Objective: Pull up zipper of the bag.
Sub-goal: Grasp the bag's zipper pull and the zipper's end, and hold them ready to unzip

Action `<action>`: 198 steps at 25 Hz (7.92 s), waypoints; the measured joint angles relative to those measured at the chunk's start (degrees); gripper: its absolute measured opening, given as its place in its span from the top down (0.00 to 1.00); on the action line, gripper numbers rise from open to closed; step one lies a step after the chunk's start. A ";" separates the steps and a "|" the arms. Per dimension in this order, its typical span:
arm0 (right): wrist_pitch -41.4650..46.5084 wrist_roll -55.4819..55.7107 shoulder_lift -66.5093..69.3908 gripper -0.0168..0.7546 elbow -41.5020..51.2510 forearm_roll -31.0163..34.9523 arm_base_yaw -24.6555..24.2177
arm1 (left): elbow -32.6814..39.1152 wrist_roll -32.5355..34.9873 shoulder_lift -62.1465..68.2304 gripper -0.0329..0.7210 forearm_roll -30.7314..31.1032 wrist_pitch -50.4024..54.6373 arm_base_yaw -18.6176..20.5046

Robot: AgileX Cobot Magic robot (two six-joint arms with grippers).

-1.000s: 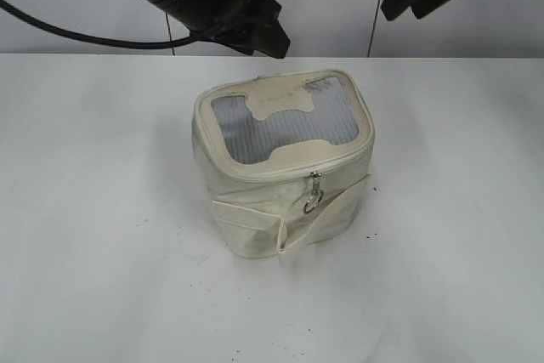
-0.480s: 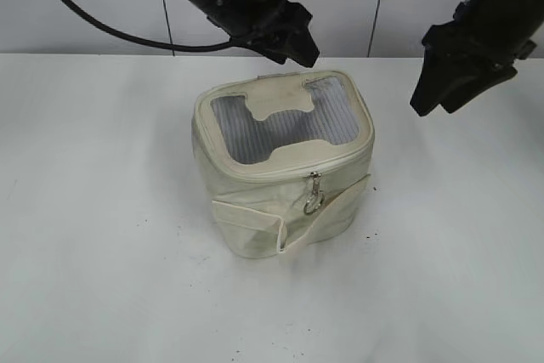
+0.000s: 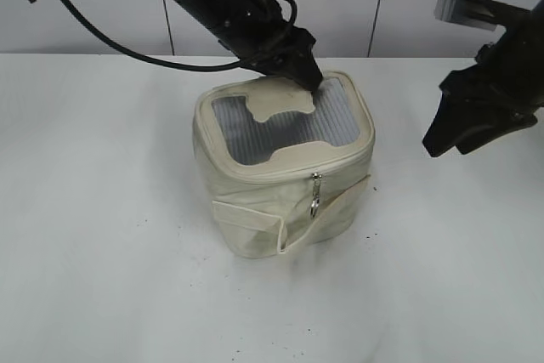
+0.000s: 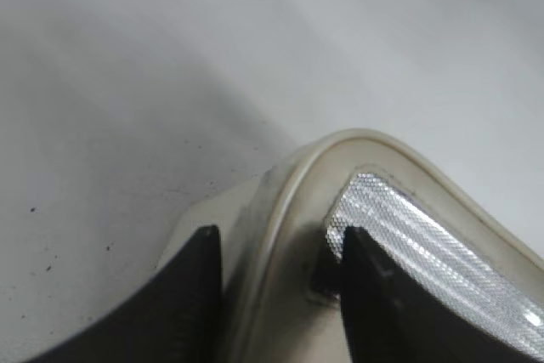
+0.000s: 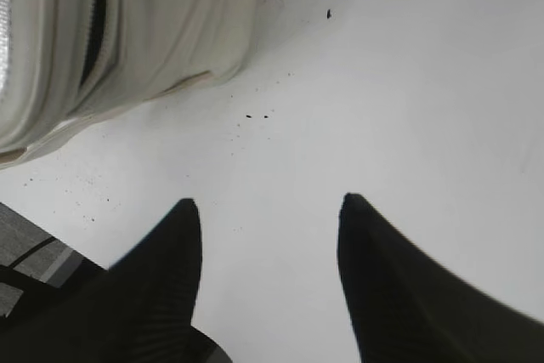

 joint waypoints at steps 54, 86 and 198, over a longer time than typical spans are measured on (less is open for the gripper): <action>-26.72 -58.82 0.95 0.99 19.72 42.57 0.00 | -3.33 18.53 2.46 0.90 -7.26 7.44 -1.47; -15.01 -42.19 -4.99 1.00 19.50 26.78 -5.32 | -3.29 17.02 2.46 0.90 -7.31 6.92 -1.58; -30.15 -9.45 -8.88 0.98 20.60 15.22 32.23 | -3.10 13.66 2.46 0.90 -6.57 6.64 -2.00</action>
